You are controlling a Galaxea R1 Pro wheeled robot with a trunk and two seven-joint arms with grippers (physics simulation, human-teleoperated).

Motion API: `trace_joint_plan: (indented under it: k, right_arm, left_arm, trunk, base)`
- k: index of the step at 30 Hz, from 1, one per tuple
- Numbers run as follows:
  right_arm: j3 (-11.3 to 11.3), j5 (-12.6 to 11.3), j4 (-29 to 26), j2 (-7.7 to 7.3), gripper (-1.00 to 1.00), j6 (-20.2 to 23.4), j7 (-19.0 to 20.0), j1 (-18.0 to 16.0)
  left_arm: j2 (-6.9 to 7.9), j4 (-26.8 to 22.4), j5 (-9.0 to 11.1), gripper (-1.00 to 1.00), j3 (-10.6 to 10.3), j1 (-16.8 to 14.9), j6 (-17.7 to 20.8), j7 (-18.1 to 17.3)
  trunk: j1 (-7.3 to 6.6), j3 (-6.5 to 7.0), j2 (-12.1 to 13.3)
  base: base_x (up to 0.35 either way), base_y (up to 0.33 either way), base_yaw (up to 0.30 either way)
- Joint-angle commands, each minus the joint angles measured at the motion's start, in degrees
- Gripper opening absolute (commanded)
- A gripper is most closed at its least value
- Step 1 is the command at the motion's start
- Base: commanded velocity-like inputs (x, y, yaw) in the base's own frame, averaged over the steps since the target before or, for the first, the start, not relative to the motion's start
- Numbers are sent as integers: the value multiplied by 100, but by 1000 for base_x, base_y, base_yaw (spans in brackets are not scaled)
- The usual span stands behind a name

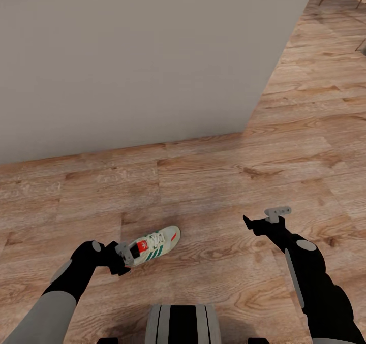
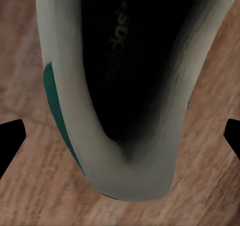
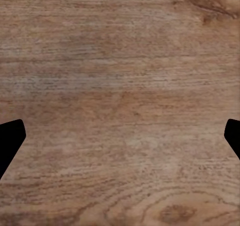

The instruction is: Pick up the two gym shoes and the two sandals from the corridor floor and place them onto the hallstand (shoe rack) in the corridor, making sure they are on the rack and not on the floor. Arrange them so the two gym shoes are next to each other and the two sandals are next to each other.

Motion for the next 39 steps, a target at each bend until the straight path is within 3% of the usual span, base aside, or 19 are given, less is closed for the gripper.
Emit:
trace_joint_plan:
  k: [1,37,38,39]
  right_arm:
    - [-8,60,-8,1,100,20,53,-3]
    - [-8,60,-1,1,100,20,53,-3]
    - [-8,60,0,2,100,20,53,-3]
    - [-8,60,0,3,100,20,53,-3]
  left_arm:
    - [-3,-23,-15,100,10,-1,37,-35]
    - [-6,-32,-16,100,27,0,42,70]
    - [-9,-13,-18,-100,27,0,41,75]
    - [-9,-8,-19,-100,27,2,41,76]
  trunk:
    - [-1,-4,-1]
    - [-1,-4,-1]
    - [-1,-4,-1]
    - [-1,-4,-1]
  base:
    - [0,0,0]
    - [27,0,0]
    - [2,0,0]
    - [2,0,0]
